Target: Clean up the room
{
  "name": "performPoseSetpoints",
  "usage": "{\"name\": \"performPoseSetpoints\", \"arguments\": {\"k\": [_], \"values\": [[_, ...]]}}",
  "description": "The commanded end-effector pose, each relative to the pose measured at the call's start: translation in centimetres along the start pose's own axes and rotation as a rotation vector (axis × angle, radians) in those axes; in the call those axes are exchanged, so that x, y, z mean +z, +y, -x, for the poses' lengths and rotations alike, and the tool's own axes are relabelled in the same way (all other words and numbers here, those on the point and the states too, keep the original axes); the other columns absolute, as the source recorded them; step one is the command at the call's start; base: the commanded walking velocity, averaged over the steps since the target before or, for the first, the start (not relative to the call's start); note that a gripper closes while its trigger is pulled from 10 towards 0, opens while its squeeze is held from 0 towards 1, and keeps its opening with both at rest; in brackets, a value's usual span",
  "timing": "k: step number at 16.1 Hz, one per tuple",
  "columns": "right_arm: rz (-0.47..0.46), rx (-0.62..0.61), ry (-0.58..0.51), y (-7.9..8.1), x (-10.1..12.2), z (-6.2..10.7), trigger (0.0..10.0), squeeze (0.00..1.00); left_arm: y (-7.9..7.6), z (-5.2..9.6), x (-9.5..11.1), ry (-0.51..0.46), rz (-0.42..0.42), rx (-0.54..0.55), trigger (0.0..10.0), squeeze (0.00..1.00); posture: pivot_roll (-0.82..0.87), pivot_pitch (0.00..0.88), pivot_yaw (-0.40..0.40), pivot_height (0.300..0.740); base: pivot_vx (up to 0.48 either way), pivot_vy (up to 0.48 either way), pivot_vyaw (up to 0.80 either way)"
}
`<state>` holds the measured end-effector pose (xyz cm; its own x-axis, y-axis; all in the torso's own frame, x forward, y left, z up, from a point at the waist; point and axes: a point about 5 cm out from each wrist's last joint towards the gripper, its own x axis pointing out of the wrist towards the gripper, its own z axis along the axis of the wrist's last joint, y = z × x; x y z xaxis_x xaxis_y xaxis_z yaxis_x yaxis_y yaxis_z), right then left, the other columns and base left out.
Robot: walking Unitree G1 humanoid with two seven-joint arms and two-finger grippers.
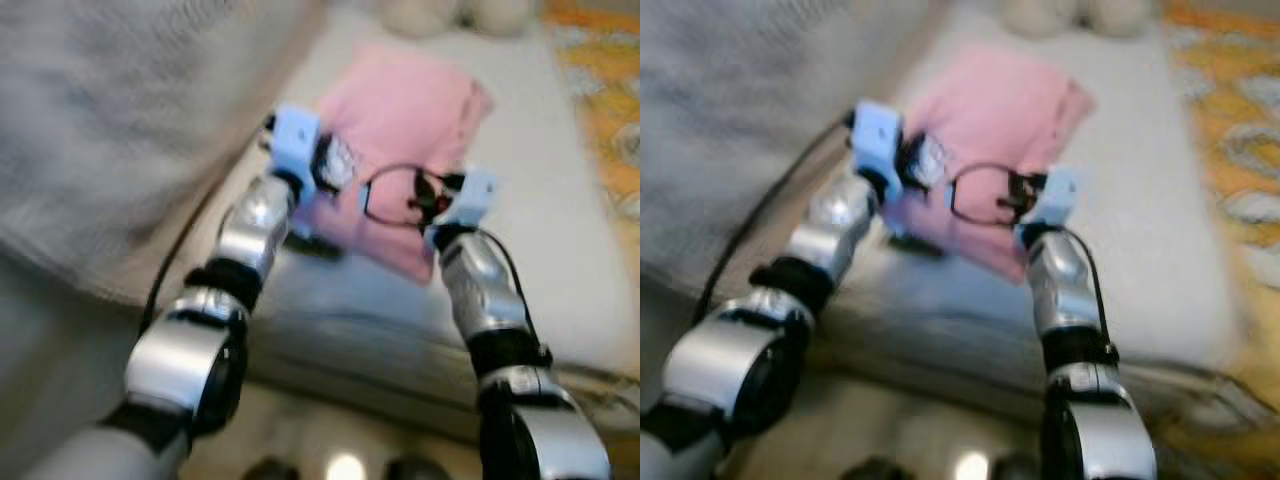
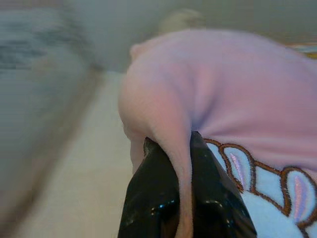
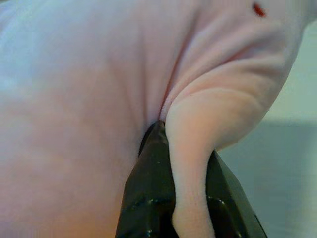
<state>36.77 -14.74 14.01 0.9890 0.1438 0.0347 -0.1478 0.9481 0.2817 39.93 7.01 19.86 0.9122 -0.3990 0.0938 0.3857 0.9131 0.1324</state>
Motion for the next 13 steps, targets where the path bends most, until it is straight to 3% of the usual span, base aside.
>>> {"name": "performPoseSetpoints", "arguments": {"k": [1,3,5,13], "values": [[0.022,-0.017,-0.021,-0.6,0.7,0.0,10.0,0.00,-0.7,-0.5,1.1,-0.040,-0.022,-0.015,10.0,0.00,-0.09,0.000,0.073,0.740,0.000,0.480,0.56],[0.053,-0.017,-0.013,-0.6,0.5,0.1,10.0,0.00,-0.7,-0.4,0.9,-0.041,-0.048,0.002,10.0,0.00,-0.10,0.000,0.078,0.740,0.000,0.240,0.00],[0.058,-0.020,-0.012,-0.6,0.2,0.4,10.0,0.00,-0.9,-0.3,0.6,-0.041,0.048,-0.013,10.0,0.00,-0.10,0.000,0.078,0.740,0.000,0.000,0.00],[0.075,-0.025,-0.004,-0.6,-0.2,0.9,10.0,0.00,-0.4,0.0,0.1,-0.024,0.039,0.011,10.0,0.00,-0.11,0.000,0.069,0.740,0.464,0.000,0.00]]}}
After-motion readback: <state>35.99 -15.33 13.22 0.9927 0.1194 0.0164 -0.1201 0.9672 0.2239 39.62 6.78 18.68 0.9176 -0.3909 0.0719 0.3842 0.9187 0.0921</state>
